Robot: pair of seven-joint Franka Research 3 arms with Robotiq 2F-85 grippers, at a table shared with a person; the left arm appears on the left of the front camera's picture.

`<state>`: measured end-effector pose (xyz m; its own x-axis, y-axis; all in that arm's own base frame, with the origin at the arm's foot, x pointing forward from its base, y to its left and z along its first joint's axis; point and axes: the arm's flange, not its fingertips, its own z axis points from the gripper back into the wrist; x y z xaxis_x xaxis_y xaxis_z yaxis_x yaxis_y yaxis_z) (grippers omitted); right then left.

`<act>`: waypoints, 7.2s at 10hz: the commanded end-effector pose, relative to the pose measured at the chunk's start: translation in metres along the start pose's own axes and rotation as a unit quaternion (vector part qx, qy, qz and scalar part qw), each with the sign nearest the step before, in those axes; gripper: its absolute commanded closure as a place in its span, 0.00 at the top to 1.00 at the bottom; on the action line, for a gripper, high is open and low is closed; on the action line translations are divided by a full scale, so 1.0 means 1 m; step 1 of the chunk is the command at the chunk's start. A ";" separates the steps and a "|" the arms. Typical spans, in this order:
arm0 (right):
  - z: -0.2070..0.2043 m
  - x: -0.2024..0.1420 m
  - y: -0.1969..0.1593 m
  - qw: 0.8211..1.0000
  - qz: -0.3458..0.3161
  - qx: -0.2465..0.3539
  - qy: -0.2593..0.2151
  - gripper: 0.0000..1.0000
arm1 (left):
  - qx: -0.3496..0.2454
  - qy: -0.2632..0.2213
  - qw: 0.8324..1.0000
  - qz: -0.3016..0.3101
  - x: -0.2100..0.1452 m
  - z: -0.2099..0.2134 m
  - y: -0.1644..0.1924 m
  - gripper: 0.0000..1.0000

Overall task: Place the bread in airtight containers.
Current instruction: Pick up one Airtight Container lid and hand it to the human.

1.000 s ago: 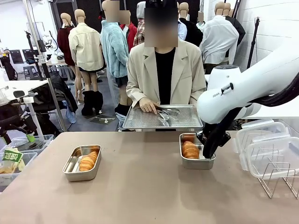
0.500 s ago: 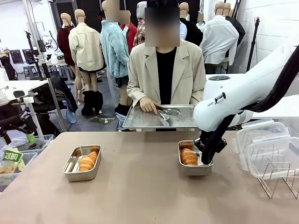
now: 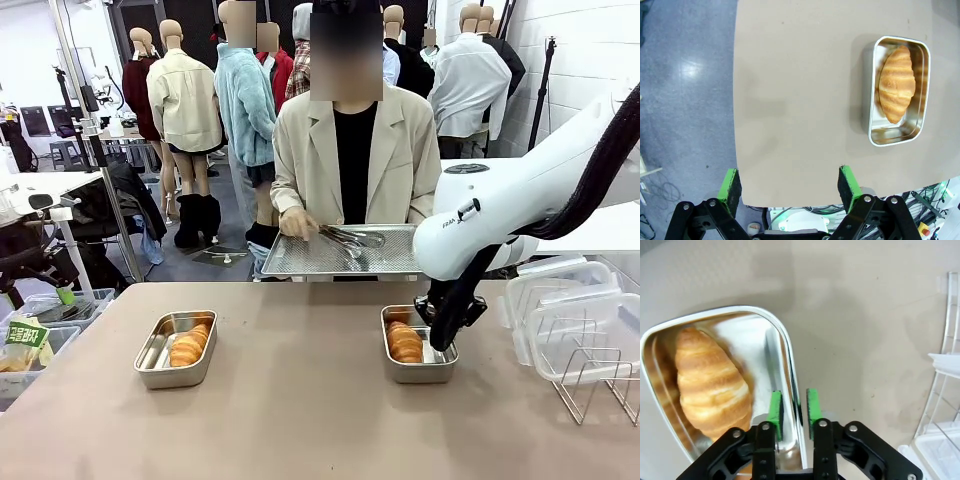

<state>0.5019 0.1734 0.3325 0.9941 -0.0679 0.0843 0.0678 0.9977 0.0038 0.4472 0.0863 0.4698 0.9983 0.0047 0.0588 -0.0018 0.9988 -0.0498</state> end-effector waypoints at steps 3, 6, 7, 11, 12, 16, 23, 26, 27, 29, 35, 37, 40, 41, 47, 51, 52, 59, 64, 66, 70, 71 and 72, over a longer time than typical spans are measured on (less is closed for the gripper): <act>0.030 -0.009 0.002 1.000 0.009 -0.010 -0.017 1.00 | 0.007 -0.007 1.000 0.009 0.000 -0.001 0.000 1.00; 0.086 -0.030 -0.007 0.996 0.063 -0.010 -0.065 1.00 | 0.007 -0.007 1.000 0.009 0.000 -0.001 0.000 1.00; 0.109 -0.033 -0.016 0.993 0.091 -0.002 -0.071 1.00 | 0.007 -0.007 1.000 0.009 0.000 -0.001 0.000 1.00; 0.177 -0.032 -0.054 0.979 0.195 -0.028 -0.046 1.00 | 0.007 -0.007 1.000 0.009 0.000 -0.001 0.000 1.00; 0.186 -0.031 -0.068 0.970 0.237 -0.051 -0.023 1.00 | 0.007 -0.007 1.000 0.009 0.000 -0.001 0.000 1.00; 0.204 -0.040 -0.154 0.953 0.297 -0.052 -0.028 1.00 | 0.007 -0.007 1.000 0.009 0.000 -0.001 0.000 1.00; 0.208 -0.037 -0.198 0.959 0.277 -0.049 -0.033 1.00 | 0.007 -0.007 1.000 0.009 0.000 -0.001 0.000 1.00; 0.208 -0.037 -0.198 0.959 0.277 -0.049 -0.033 1.00 | 0.007 -0.007 1.000 0.009 0.000 -0.001 0.000 1.00; 0.208 -0.037 -0.198 0.959 0.277 -0.049 -0.033 1.00 | 0.007 -0.007 1.000 0.009 0.000 -0.001 0.000 1.00; 0.208 -0.037 -0.198 0.959 0.277 -0.049 -0.033 1.00 | 0.007 -0.007 1.000 0.009 0.000 -0.001 0.000 1.00; 0.208 -0.037 -0.198 0.959 0.277 -0.049 -0.033 1.00 | 0.007 -0.007 1.000 0.009 0.000 -0.001 0.000 1.00; 0.208 -0.037 -0.198 0.959 0.277 -0.049 -0.033 1.00 | 0.007 -0.007 1.000 0.009 0.000 -0.001 0.000 1.00; 0.208 -0.037 -0.198 0.959 0.277 -0.049 -0.033 1.00 | 0.007 -0.007 1.000 0.009 0.000 -0.001 0.000 1.00; 0.208 -0.037 -0.198 0.959 0.277 -0.049 -0.033 1.00 | 0.007 -0.007 1.000 0.009 0.000 -0.001 0.000 1.00; 0.208 -0.037 -0.198 0.959 0.277 -0.049 -0.033 1.00 | 0.007 -0.007 1.000 0.009 0.000 -0.001 0.000 1.00; 0.208 -0.037 -0.198 0.959 0.277 -0.049 -0.033 1.00 | 0.007 -0.007 1.000 0.009 0.000 -0.001 0.000 1.00; 0.208 -0.037 -0.198 0.959 0.277 -0.049 -0.033 1.00 | 0.007 -0.007 1.000 0.009 0.000 -0.001 0.000 1.00; 0.208 -0.037 -0.198 0.959 0.277 -0.049 -0.033 1.00 | 0.007 -0.007 1.000 0.009 0.000 -0.001 0.000 1.00; 0.208 -0.037 -0.198 0.959 0.277 -0.049 -0.033 1.00 | 0.007 -0.007 1.000 0.009 0.000 -0.001 0.000 1.00; 0.208 -0.037 -0.198 0.959 0.277 -0.049 -0.033 1.00 | 0.007 -0.007 1.000 0.009 0.000 -0.001 0.000 1.00; 0.208 -0.037 -0.198 0.959 0.277 -0.049 -0.033 1.00 | 0.007 -0.007 1.000 0.009 0.000 -0.001 0.000 1.00; 0.208 -0.037 -0.198 0.959 0.277 -0.049 -0.033 1.00 | 0.007 -0.007 1.000 0.009 0.000 -0.001 0.000 1.00; 0.208 -0.037 -0.198 0.959 0.277 -0.049 -0.033 1.00 | 0.007 -0.007 1.000 0.009 0.000 -0.001 0.000 1.00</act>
<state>0.4337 -0.0204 0.5331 0.8714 0.4746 0.1240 -0.4565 0.8771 -0.1493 0.4472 0.0866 0.4696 0.9982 0.0055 0.0590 -0.0026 0.9988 -0.0494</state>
